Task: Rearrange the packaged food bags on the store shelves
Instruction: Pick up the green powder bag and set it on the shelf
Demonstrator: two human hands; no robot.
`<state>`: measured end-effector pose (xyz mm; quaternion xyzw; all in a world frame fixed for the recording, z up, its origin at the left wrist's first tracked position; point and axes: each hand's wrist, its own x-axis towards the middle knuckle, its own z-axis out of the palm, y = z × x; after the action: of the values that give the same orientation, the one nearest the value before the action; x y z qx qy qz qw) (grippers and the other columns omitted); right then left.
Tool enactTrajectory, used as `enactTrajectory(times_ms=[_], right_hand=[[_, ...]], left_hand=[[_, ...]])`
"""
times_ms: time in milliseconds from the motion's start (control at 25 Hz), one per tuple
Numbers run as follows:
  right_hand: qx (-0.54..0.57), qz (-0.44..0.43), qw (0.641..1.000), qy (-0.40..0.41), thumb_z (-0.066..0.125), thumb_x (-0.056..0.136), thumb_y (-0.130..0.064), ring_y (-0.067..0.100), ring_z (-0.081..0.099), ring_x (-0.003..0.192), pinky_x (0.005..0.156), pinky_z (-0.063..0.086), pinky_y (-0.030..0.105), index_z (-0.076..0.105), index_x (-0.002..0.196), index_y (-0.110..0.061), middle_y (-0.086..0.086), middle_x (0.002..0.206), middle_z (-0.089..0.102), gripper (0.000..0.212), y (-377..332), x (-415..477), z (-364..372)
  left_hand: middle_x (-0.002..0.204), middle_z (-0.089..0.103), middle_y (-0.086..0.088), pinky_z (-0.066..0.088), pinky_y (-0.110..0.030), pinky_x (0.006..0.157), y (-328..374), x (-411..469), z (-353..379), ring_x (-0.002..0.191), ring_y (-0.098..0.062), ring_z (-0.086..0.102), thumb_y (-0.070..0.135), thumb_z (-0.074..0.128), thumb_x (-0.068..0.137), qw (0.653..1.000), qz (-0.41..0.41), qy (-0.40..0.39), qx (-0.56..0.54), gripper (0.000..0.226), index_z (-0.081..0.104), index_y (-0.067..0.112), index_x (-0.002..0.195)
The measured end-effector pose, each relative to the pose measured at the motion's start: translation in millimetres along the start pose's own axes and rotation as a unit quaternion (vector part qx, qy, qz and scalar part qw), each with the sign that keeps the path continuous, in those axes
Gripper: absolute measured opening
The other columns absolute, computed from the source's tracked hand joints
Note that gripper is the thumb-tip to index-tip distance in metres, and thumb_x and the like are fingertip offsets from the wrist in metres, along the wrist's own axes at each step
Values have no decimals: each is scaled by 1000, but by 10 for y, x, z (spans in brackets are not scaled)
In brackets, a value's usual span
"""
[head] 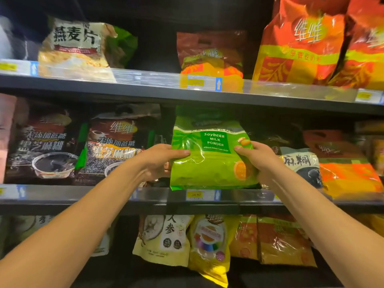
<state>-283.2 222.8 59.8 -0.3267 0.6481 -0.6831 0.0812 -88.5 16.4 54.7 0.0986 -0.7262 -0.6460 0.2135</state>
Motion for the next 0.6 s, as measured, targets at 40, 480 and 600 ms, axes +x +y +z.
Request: enactTrajectory(times_ms=[40, 480, 600], right_hand=[[-1, -1, 1000, 6, 71, 97, -17, 32, 75, 103, 94, 59, 51, 73, 117, -12, 12, 111, 78, 21, 3, 81, 47], [-206, -17, 976, -65, 76, 94, -31, 21, 74, 97, 84, 62, 39, 69, 120, -12, 9, 115, 74, 33, 518, 507, 109], [-320, -9, 937, -140, 88, 77, -44, 17, 69, 112, 102, 55, 40, 58, 132, -24, -3, 126, 70, 65, 524, 502, -61]], left_hand=[[125, 77, -13, 63, -43, 85, -8, 76, -43, 108, -28, 75, 23, 72, 98, 1000, -6, 4, 15, 33, 70, 6, 126], [121, 74, 3, 51, -46, 108, -451, 549, -249, 117, -21, 69, 24, 76, 96, 983, -11, -11, 183, 37, 59, 21, 129], [124, 61, 14, 53, -33, 94, -337, 497, -203, 113, -12, 63, 22, 77, 94, 966, -40, -46, 252, 44, 48, 33, 126]])
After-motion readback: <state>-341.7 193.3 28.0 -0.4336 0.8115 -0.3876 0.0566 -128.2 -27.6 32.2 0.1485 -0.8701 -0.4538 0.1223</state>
